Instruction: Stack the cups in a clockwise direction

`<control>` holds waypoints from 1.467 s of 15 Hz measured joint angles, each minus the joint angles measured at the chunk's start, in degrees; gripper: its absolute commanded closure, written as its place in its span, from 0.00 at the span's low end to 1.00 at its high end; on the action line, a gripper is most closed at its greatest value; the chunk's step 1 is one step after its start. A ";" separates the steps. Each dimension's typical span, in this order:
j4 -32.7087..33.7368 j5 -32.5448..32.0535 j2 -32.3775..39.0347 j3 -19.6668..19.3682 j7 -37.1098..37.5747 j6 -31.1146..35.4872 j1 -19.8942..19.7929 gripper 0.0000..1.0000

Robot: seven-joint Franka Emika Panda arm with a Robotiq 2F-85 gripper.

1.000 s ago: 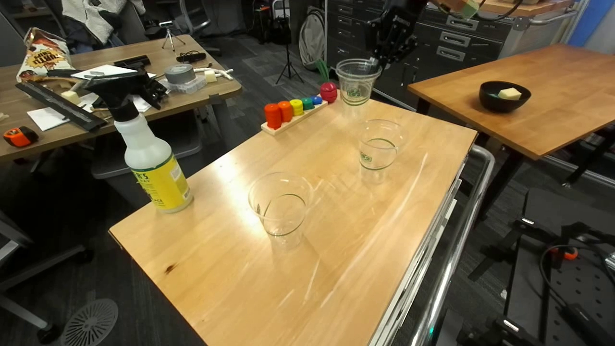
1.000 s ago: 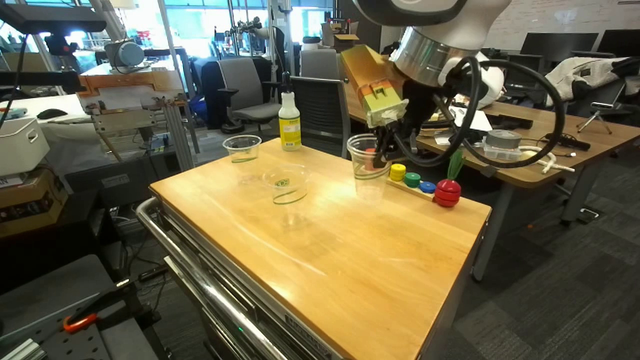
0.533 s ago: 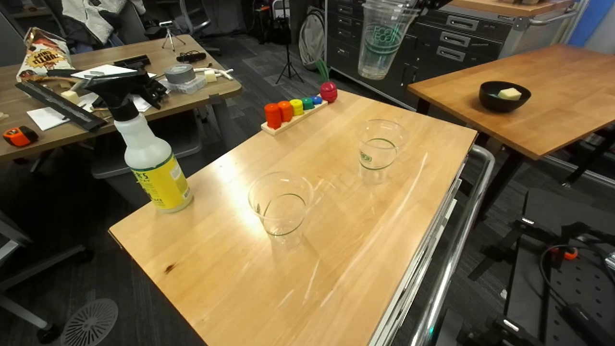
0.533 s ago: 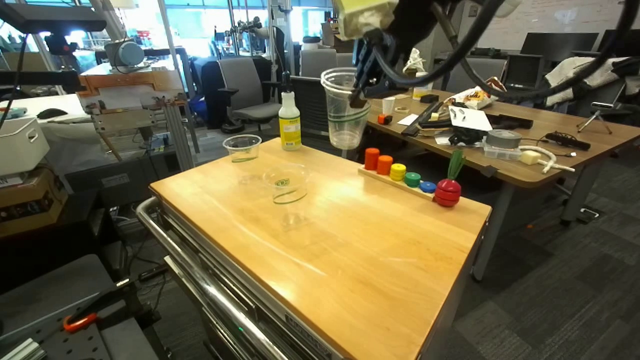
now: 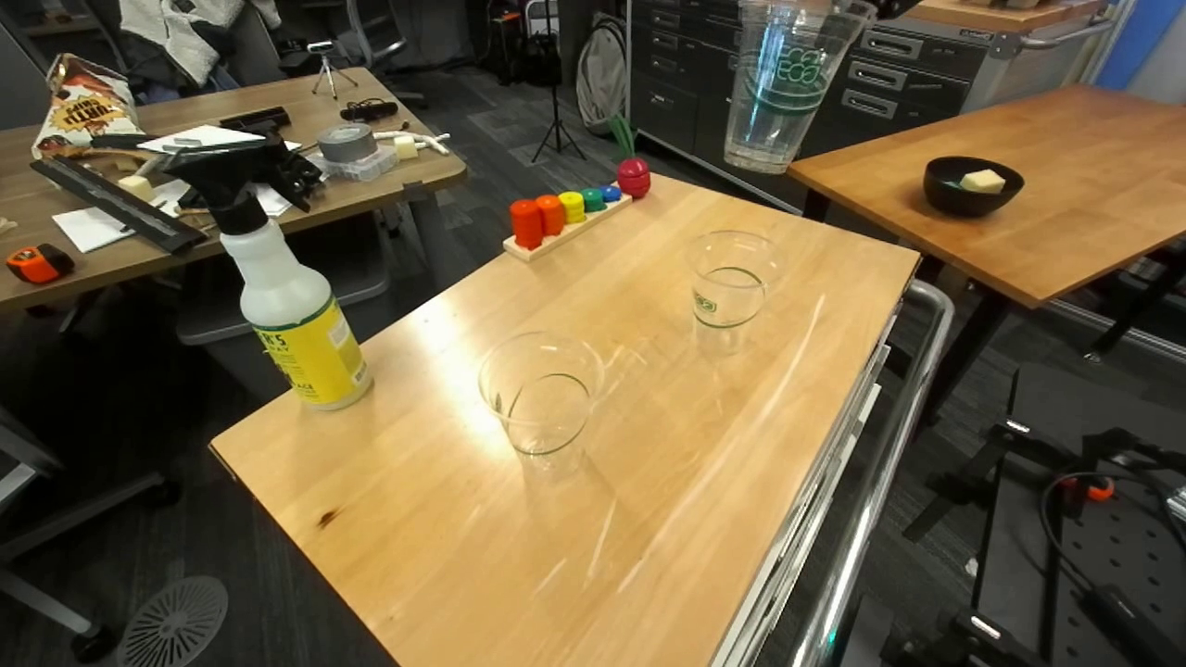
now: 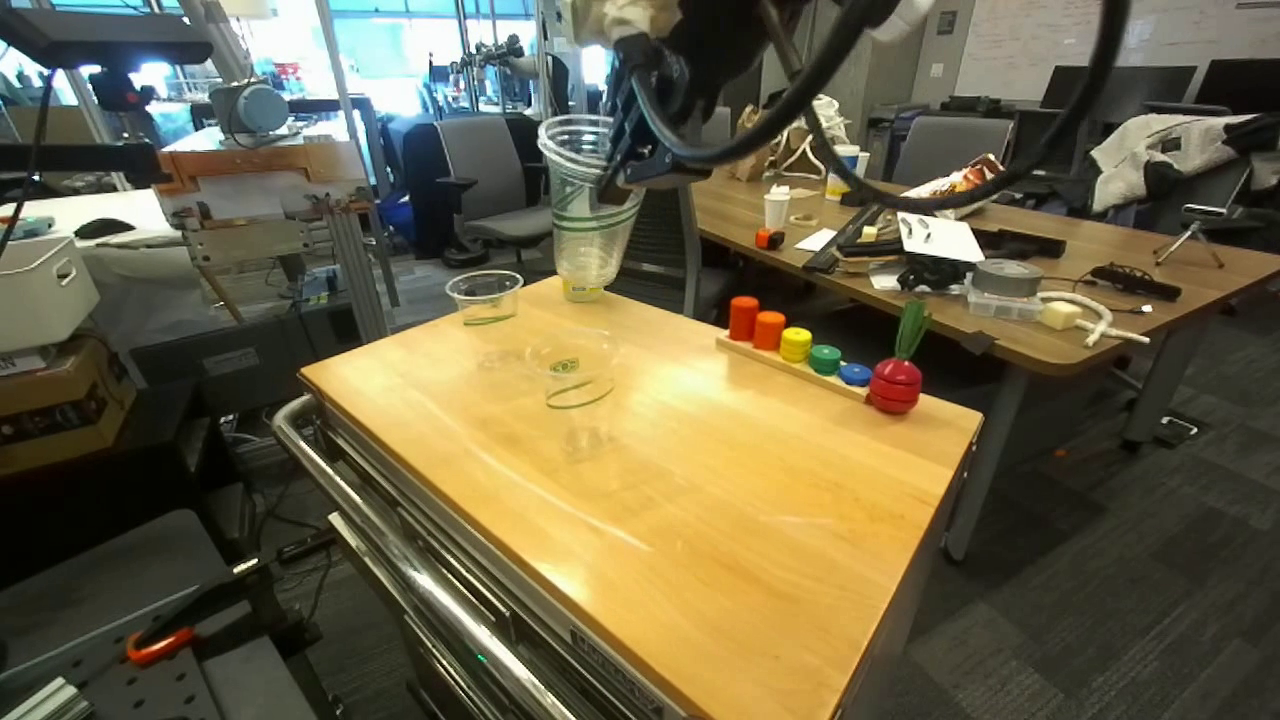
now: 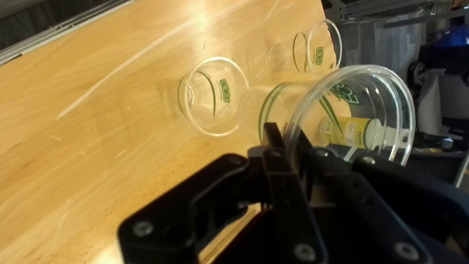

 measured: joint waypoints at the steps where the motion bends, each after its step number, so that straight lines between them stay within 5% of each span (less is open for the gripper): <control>1: -0.69 -0.13 0.20 0.21 0.00 0.07 0.75 0.91; 9: -3.93 -2.19 3.79 2.62 0.07 8.09 4.87 0.91; 20: -6.82 -8.14 3.40 2.84 0.09 15.64 5.16 0.91; 21: -7.12 -8.65 3.46 2.91 0.09 15.76 5.18 0.65; 22: -7.42 -9.15 3.53 3.02 0.09 16.08 5.21 0.65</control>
